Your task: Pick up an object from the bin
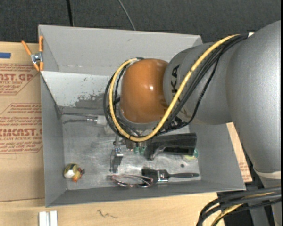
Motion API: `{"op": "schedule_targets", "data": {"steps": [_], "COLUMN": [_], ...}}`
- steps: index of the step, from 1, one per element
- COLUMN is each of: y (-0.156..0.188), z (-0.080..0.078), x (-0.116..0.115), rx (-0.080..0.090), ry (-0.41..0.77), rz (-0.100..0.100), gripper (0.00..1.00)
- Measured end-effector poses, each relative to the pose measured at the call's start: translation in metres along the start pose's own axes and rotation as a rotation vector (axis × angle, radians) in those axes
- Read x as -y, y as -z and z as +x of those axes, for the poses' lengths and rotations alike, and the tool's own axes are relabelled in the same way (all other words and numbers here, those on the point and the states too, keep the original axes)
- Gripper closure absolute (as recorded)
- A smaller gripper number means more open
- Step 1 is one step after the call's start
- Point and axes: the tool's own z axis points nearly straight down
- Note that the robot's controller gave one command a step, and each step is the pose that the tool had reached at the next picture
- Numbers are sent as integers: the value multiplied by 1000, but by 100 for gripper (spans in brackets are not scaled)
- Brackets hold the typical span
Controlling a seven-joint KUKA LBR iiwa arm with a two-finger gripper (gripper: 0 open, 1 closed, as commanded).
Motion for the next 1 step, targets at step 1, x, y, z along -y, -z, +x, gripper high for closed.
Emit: {"op": "schedule_targets", "data": {"steps": [1], "y": [0], "z": [0], "x": [0], "rx": [0], "ry": [0], "rz": [0], "gripper": [0]}}
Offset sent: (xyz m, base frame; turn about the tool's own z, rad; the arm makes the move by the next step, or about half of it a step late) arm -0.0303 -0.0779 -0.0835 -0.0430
